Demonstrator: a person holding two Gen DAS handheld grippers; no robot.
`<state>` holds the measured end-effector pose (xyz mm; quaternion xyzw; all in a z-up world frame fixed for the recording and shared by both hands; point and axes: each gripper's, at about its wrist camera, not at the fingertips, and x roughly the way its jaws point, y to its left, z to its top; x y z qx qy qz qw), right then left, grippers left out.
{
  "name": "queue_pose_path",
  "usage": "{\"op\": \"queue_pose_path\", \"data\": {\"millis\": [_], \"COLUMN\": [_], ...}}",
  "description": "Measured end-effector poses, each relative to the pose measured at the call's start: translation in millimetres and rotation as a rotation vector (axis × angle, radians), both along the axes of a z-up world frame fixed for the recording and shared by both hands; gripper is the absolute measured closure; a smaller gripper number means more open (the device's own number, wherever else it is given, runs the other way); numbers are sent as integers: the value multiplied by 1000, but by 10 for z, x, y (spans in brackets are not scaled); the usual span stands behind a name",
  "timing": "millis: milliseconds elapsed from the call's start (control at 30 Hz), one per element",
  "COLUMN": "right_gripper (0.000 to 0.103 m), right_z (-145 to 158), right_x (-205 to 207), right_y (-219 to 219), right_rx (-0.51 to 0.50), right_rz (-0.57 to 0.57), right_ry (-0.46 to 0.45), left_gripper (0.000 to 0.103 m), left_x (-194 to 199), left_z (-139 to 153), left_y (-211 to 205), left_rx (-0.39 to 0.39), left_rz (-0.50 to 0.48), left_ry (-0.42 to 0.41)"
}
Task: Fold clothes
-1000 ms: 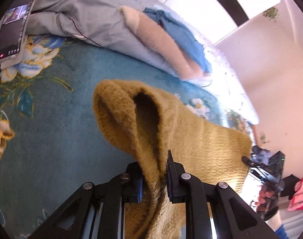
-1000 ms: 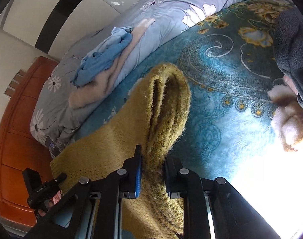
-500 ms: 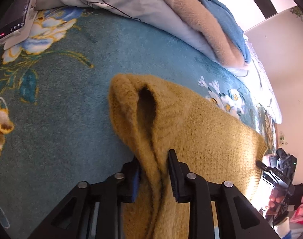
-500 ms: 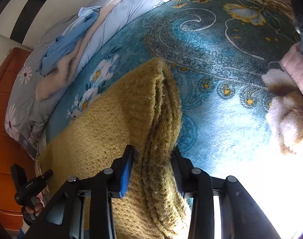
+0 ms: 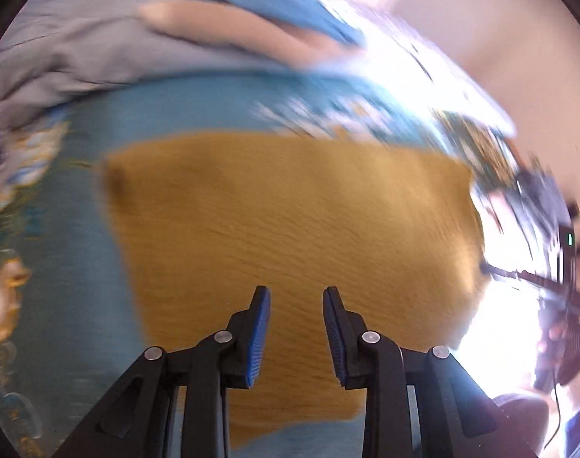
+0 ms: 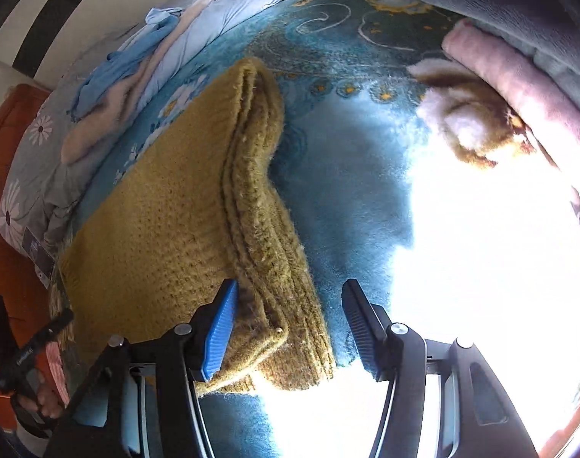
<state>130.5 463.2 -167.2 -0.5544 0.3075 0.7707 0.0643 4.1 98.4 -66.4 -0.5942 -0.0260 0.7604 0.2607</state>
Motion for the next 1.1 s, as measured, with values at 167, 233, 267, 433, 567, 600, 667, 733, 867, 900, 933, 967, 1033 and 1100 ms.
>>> {"op": "queue_pose_path", "data": {"millis": [167, 233, 267, 433, 567, 600, 667, 733, 867, 900, 933, 967, 1033, 1100], "right_gripper": [46, 46, 46, 46, 48, 49, 52, 53, 54, 54, 56, 60, 77, 83], "right_z": [67, 108, 117, 60, -1, 1, 33, 54, -7, -24, -34, -39, -34, -28], "right_x": [181, 279, 316, 375, 409, 410, 459, 520, 552, 533, 502, 469, 447, 459], "right_y": [102, 136, 133, 23, -18, -43, -48, -29, -15, -33, -63, -97, -134, -146], "right_rx": [-58, -75, -63, 33, 38, 50, 49, 53, 17, 14, 17, 18, 21, 26], "right_rz": [-76, -104, -115, -98, -111, -99, -104, -124, -136, -131, -122, -111, -102, -100], "right_ry": [66, 99, 98, 28, -4, -12, -3, 0, -7, -12, -15, -15, -15, -20], "left_gripper": [71, 71, 71, 71, 71, 71, 71, 71, 71, 71, 71, 71, 71, 71], "left_x": [62, 95, 111, 126, 179, 190, 196, 177, 200, 206, 213, 217, 223, 227], "left_z": [-360, -423, -431, -473, -663, -695, -700, -737, -743, -743, -744, -744, -744, -749], "left_y": [412, 478, 487, 396, 373, 335, 290, 246, 131, 96, 61, 35, 18, 37], "left_rx": [17, 4, 2, 15, 11, 10, 6, 4, -5, -8, -11, -12, -10, -7], "left_rz": [-59, -61, -58, -49, -57, -59, -58, -56, -56, -56, -56, -56, -52, -49], "left_ry": [-100, -115, -115, -127, -125, -123, -123, -123, -118, -117, -116, -116, -120, -123]}}
